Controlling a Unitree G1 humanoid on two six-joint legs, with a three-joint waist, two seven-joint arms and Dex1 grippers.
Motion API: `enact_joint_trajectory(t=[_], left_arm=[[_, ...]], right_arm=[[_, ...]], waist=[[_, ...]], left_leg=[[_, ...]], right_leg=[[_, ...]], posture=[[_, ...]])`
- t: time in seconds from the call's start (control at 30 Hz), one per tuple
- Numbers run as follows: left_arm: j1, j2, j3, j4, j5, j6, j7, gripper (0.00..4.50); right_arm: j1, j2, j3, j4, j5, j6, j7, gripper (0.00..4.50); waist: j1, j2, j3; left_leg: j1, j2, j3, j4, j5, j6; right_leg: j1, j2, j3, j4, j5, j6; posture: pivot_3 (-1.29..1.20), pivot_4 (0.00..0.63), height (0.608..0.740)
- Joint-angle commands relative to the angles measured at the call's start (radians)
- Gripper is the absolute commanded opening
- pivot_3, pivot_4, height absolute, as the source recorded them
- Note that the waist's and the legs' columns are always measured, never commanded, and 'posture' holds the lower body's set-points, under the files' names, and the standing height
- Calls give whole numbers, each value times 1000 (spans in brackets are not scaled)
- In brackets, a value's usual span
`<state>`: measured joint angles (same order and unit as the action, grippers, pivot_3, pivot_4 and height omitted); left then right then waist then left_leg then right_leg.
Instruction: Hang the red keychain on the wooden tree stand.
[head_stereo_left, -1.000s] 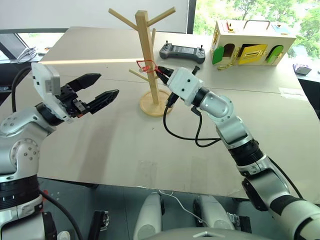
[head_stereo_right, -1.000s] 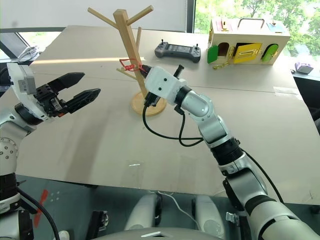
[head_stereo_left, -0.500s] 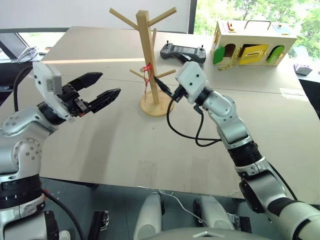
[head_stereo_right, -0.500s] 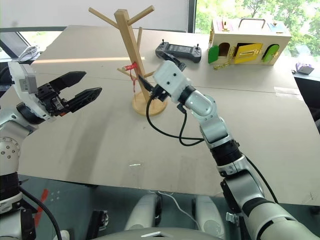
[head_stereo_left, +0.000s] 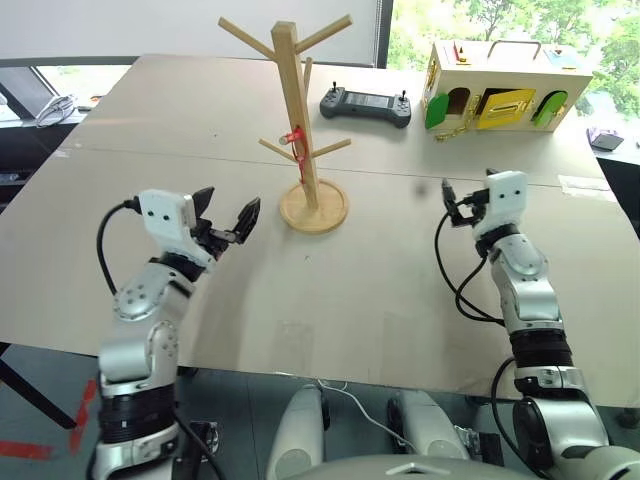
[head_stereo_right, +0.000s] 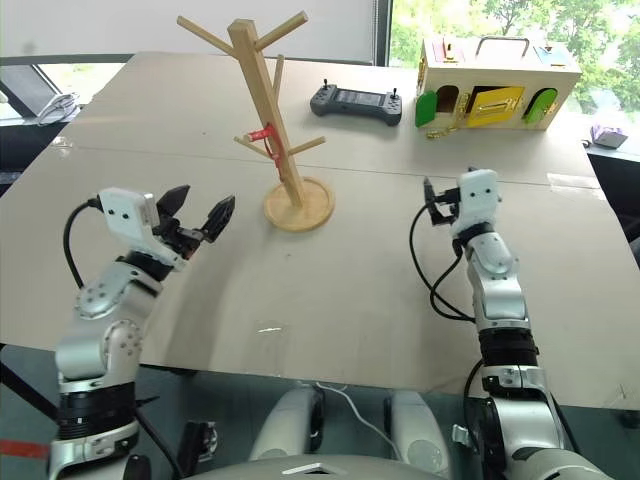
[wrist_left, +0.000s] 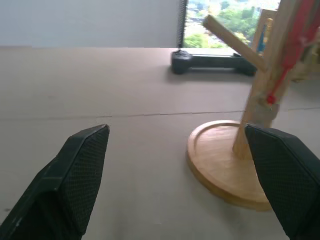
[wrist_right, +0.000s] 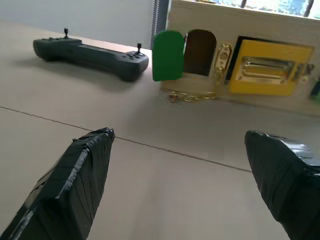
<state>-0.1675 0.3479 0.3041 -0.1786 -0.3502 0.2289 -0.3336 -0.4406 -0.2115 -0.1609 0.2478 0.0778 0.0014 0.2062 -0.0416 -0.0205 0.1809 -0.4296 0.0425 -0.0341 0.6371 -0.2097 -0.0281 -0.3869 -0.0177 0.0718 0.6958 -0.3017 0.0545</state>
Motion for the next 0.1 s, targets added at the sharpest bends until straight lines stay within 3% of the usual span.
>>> enact_joint_trajectory(t=[0.03, 0.1], left_arm=[[29, -55, 15, 47, 78, -120, 96, 4500], [39, -75, 19, 82, 91, -165, 108, 4500]], right_arm=[[46, -17, -21, 0, 3, -21, -18, 4461], [69, -18, -21, 3, 4, -22, -24, 4461]], waist=[[1, 0, 0], [2, 0, 0]], left_leg=[[0, 0, 0, 0, 0, 0], [0, 0, 0, 0, 0, 0]], right_leg=[[0, 0, 0, 0, 0, 0], [0, 0, 0, 0, 0, 0]], posture=[[0, 150, 740], [0, 150, 740]])
